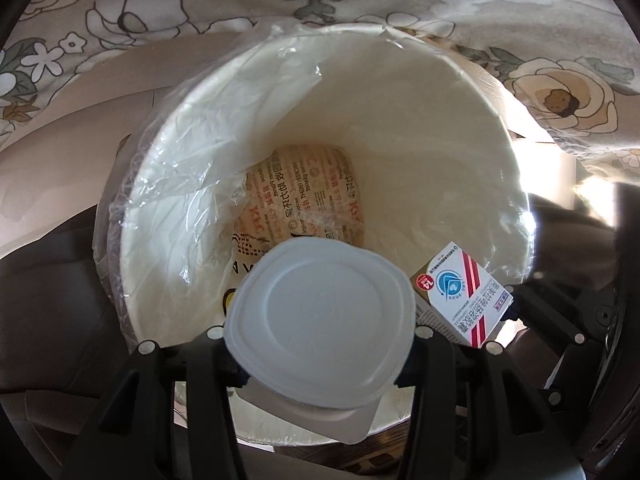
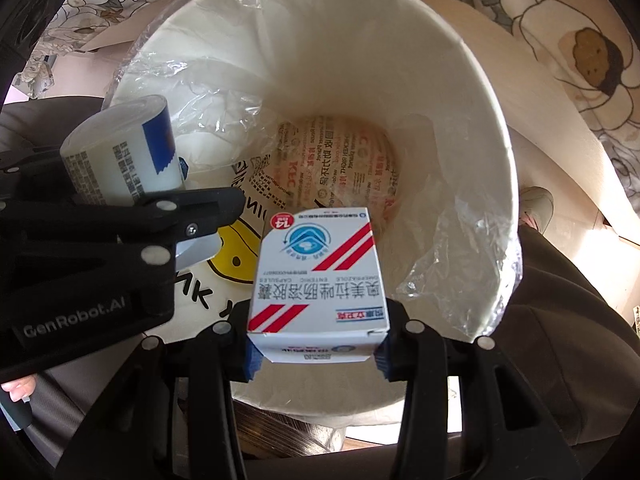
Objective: Collect trash
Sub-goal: 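Open both tools to drop the cup and box into the bin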
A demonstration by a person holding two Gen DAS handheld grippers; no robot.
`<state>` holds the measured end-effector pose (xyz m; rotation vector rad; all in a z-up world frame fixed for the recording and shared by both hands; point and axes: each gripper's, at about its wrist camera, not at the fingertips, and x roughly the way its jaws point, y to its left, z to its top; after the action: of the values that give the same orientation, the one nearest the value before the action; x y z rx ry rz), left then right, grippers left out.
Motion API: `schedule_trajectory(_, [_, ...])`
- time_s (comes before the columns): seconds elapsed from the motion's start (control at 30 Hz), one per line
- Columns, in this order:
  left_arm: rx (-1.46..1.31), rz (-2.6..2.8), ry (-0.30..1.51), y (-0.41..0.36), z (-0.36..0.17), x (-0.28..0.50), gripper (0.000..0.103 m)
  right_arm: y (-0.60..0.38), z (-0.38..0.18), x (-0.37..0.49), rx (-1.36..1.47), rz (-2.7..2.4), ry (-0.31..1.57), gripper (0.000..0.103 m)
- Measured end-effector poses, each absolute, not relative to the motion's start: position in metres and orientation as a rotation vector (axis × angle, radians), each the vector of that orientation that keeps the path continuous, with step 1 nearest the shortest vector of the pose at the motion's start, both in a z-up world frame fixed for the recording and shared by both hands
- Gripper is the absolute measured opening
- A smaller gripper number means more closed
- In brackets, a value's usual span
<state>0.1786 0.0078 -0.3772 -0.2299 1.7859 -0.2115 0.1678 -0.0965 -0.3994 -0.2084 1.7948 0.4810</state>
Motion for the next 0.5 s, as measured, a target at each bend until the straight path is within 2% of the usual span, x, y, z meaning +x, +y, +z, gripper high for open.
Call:
schedule_trajectory(0.37, [-0.226,-0.211,1.828,0.003,-0.398,0.183,0.051,-0.091,-0.402,0.168,-0.223,0.479,1.794,0.045])
schedule_trajectory(0.47, [-0.212,-0.195,1.831,0.002,-0.403,0.182,0.071,-0.090,-0.404,0.168,-0.244,0.468,1.799,0.054])
schedule_trajectory(0.5, [-0.211,-0.194,1.827,0.001,-0.403,0.183,0.071,-0.089,-0.403,0.168,-0.248,0.467,1.794,0.055])
